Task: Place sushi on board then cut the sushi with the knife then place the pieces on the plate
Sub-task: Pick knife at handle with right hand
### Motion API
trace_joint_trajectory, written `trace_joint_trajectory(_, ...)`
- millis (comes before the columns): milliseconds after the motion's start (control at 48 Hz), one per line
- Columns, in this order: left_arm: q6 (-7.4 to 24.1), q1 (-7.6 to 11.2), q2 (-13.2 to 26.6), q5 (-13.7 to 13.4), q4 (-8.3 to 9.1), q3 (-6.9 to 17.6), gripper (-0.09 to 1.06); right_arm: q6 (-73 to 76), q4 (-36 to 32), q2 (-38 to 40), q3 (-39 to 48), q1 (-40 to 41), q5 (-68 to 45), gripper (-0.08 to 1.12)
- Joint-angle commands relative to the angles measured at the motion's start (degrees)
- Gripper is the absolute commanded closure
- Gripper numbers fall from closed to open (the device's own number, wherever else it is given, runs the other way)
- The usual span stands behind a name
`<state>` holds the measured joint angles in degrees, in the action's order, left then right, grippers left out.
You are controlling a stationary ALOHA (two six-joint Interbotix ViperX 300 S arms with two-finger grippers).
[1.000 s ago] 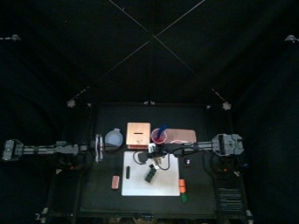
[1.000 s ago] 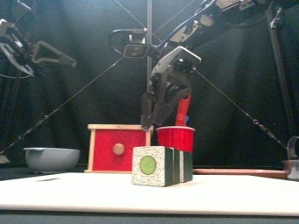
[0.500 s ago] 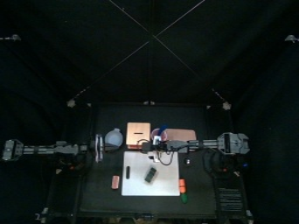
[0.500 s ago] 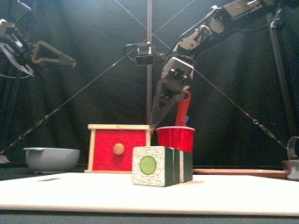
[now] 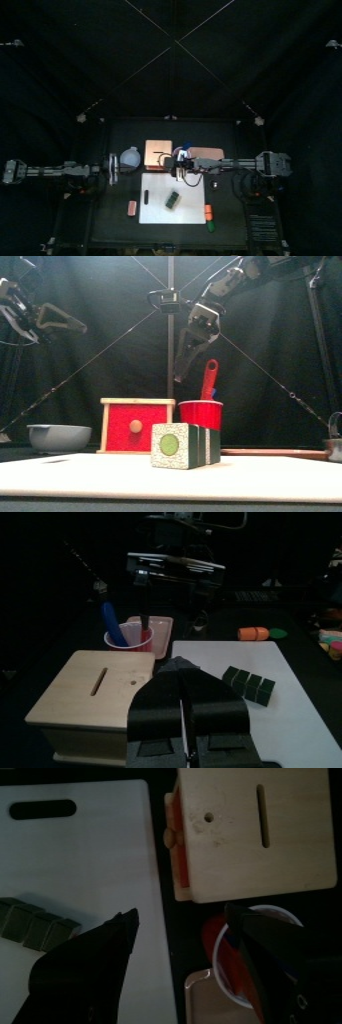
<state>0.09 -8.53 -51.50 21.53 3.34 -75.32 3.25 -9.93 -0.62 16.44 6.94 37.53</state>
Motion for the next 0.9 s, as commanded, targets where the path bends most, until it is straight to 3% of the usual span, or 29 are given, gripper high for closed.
trace_joint_trajectory(21,0.0,-0.18,0.2,0.3,-0.09,1.1,0.99,-0.2,-0.2,2.1,-4.7,0.2,5.0,0.06)
trace_joint_trajectory(542,0.1,-0.53,0.3,0.2,-0.09,0.7,0.99,-2.4,-1.5,0.6,-13.4,4.0,22.3,0.06)
trace_joint_trajectory(896,0.1,-0.79,0.2,-1.3,-0.09,0.7,0.98,-6.2,1.4,-3.0,-19.0,5.4,34.2,0.07)
